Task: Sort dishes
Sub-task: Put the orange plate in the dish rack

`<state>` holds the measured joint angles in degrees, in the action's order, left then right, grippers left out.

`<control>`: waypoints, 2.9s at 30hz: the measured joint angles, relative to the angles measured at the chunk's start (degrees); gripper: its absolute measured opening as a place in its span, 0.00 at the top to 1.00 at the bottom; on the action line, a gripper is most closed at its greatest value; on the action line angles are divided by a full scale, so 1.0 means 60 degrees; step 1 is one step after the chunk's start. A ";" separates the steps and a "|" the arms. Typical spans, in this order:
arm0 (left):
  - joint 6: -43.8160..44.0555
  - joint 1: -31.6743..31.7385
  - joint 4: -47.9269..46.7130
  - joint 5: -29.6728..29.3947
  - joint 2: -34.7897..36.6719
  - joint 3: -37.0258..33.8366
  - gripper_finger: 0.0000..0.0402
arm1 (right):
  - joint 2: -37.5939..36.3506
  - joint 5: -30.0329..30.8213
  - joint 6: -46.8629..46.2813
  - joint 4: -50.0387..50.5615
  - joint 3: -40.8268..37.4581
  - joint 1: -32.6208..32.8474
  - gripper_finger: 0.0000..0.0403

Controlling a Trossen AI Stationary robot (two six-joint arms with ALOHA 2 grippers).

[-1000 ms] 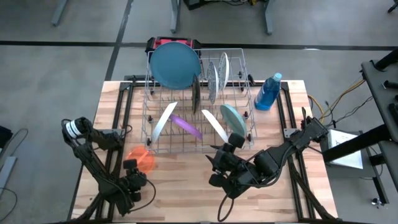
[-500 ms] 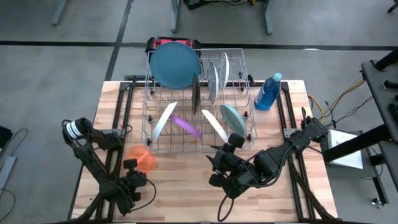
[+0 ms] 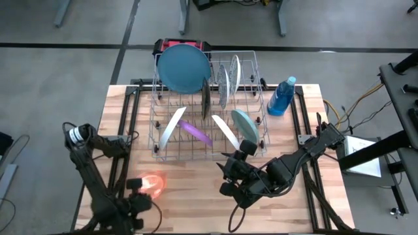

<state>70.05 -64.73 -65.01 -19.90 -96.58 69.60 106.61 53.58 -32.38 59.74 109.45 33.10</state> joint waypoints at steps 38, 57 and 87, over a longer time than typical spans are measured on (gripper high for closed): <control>-0.6278 -0.0999 -0.3894 -0.7607 0.0007 1.0397 1.00 | -0.0001 0.0000 -0.0109 0.0814 -0.0004 0.0110 0.62; -1.1422 0.4045 -0.4166 -1.1379 0.0336 0.8928 1.00 | -0.2493 0.0039 0.1164 0.0765 0.0113 -0.1313 0.63; -1.3765 0.6823 -0.3588 -1.1687 -0.0571 0.5588 1.00 | -0.3137 -0.7467 0.4811 -0.4285 0.0087 -0.5850 0.64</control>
<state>-12.54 -23.79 -86.53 -90.02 -100.01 103.13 87.79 8.78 -3.52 34.03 109.97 -2.00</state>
